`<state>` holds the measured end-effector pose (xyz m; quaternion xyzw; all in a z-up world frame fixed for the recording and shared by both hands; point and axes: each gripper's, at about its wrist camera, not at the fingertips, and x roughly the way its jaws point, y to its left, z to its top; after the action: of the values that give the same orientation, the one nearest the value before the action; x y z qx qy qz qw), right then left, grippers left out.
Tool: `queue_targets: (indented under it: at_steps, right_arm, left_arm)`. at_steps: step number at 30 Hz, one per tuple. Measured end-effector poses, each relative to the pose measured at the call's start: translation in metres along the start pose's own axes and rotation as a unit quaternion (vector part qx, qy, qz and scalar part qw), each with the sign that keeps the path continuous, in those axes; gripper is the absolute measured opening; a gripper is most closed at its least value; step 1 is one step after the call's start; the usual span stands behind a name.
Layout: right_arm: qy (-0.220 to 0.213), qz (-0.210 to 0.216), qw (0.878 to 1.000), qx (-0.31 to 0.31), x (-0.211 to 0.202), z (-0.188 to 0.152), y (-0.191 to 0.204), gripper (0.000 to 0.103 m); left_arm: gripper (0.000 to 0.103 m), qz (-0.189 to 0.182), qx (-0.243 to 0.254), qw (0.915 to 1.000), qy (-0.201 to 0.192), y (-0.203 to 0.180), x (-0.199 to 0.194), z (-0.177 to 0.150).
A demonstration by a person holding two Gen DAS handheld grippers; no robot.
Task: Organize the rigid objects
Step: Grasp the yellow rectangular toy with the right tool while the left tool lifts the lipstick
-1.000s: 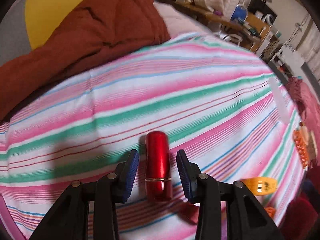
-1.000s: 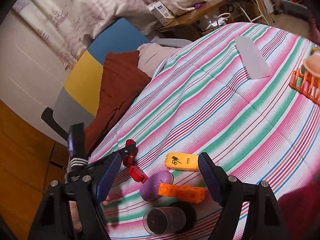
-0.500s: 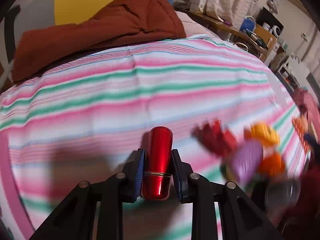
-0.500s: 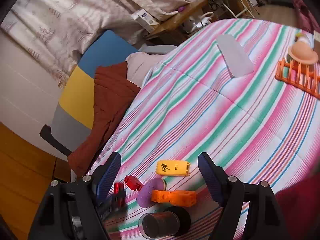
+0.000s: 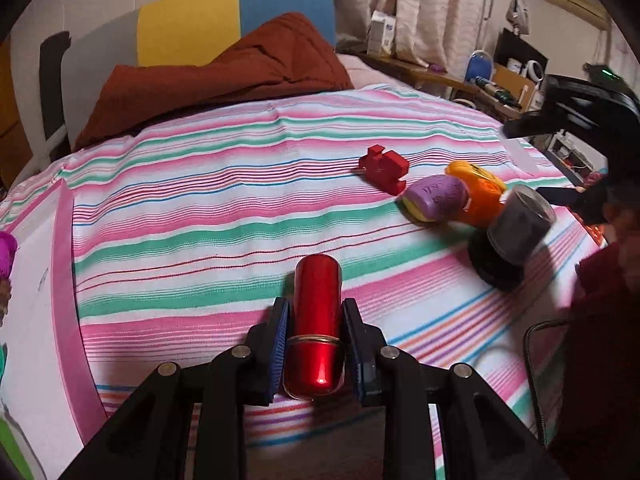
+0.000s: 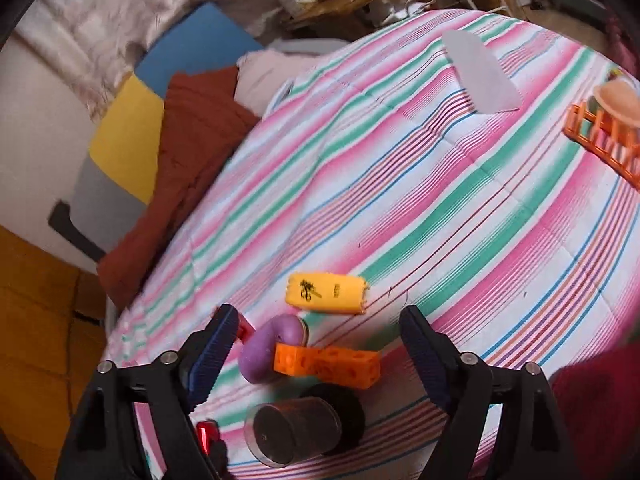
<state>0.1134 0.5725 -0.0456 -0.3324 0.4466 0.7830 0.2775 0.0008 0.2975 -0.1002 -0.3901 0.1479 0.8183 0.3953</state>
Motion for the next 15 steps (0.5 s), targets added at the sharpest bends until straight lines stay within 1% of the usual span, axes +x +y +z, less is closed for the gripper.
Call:
queue_targets:
  at_steps: [3, 4, 5, 8, 10, 12, 14, 15]
  right_arm:
    - [0.012, -0.033, 0.999, -0.034, 0.010, 0.002, 0.013, 0.086]
    - [0.015, -0.044, 0.998, -0.043, 0.014, 0.004, 0.017, 0.089]
    - [0.020, -0.059, 0.997, -0.053, 0.021, 0.007, 0.022, 0.089]
    - [0.030, -0.085, 0.994, -0.064, 0.038, 0.013, 0.030, 0.089]
    - [0.027, -0.110, 0.991, -0.077, 0.050, 0.017, 0.034, 0.089]
    - [0.030, -0.115, 0.990, -0.080, 0.060, 0.019, 0.035, 0.089]
    - [0.028, -0.117, 0.989, -0.080, 0.064, 0.022, 0.037, 0.086]
    - [0.021, -0.124, 0.988, -0.085, 0.065, 0.022, 0.037, 0.075]
  left_arm:
    - [0.026, -0.008, -0.004, 0.9999, -0.012, 0.004, 0.000, -0.003]
    - [0.026, -0.008, -0.005, 0.9999, -0.013, 0.004, 0.000, -0.003]
    - [0.026, -0.008, -0.005, 0.9999, -0.014, 0.005, 0.000, -0.003]
    - [0.026, -0.006, -0.001, 0.9998, -0.021, 0.004, -0.002, -0.005]
    - [0.026, -0.003, 0.001, 0.9997, -0.023, 0.002, -0.005, -0.007]
    - [0.026, -0.006, -0.001, 0.9997, -0.024, 0.003, -0.004, -0.008]
    - [0.026, -0.008, -0.003, 0.9996, -0.026, 0.003, -0.004, -0.008]
    - [0.026, -0.007, -0.003, 0.9996, -0.027, 0.003, -0.004, -0.009]
